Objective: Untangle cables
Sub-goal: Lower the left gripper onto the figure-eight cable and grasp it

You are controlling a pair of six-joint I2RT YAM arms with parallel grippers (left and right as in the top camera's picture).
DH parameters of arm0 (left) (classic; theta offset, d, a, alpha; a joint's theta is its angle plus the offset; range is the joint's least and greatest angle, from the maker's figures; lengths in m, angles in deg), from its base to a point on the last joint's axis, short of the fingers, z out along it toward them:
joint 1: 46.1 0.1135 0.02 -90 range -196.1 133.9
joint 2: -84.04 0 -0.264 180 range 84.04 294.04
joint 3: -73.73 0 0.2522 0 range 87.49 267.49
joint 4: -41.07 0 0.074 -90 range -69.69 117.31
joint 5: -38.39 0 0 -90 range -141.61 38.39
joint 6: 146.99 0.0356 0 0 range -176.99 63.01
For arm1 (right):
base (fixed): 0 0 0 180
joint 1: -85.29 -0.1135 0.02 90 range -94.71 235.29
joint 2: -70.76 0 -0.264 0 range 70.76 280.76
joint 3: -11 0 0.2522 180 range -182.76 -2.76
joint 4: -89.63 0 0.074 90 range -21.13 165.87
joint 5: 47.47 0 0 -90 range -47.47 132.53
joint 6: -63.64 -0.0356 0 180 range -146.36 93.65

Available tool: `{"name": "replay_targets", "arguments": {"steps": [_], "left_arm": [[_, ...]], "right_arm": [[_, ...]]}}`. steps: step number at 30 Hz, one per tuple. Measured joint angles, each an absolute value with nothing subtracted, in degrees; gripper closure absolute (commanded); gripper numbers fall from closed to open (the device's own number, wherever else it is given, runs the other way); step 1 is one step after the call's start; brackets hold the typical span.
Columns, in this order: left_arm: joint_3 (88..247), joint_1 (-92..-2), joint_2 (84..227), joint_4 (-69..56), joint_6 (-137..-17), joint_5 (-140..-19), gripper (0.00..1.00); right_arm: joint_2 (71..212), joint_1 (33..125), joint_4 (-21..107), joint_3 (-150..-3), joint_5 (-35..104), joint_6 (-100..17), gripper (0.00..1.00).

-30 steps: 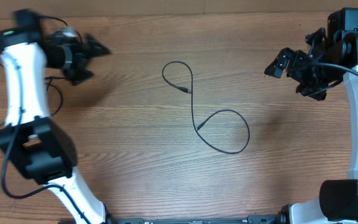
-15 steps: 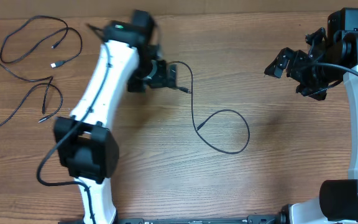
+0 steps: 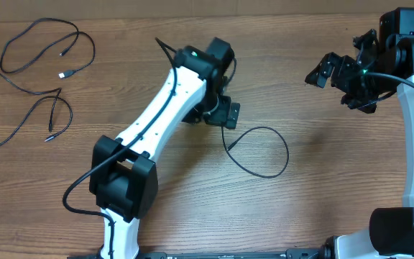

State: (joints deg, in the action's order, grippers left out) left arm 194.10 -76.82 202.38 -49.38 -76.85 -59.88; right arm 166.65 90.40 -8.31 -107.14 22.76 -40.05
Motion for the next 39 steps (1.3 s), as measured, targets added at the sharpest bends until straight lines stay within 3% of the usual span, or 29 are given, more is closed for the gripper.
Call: {"name": "replay_targets", "arguments": {"steps": [11,17,20,23,28,33,39], "left_arm": [[189.14,-80.69,202.38,-46.16,-86.05,-59.91,0.0],[189.09,-81.0,202.38,-36.57,-91.71,-59.58,0.08],[189.09,-81.0,202.38,-35.85,-93.7,-57.5,0.04],[188.96,-80.93,202.38,-35.47,-95.04,-54.62,0.15],[185.38,-80.23,202.38,-32.92,-96.08,-52.74,0.15],[179.76,-80.19,202.38,-28.35,-95.32,-52.19,0.27],[178.58,-80.19,202.38,-26.93,-94.1,-52.04,0.27]], "right_arm": [[166.65,90.4,-6.47,-107.14,20.86,-40.05,0.0],[166.65,90.4,-5.73,-107.14,22.04,-40.03,0.0],[166.65,90.4,-4.99,-107.14,23.43,-40.03,0.0],[166.65,90.4,-4.07,-107.14,24.09,-40.0,0.0],[166.65,90.4,-3.41,-107.14,24.77,-40.05,0.0],[166.65,90.4,-3.41,-107.14,24.92,-40.03,0.0],[166.65,90.4,-3.41,-107.14,24.94,-40.0,0.0]]}}
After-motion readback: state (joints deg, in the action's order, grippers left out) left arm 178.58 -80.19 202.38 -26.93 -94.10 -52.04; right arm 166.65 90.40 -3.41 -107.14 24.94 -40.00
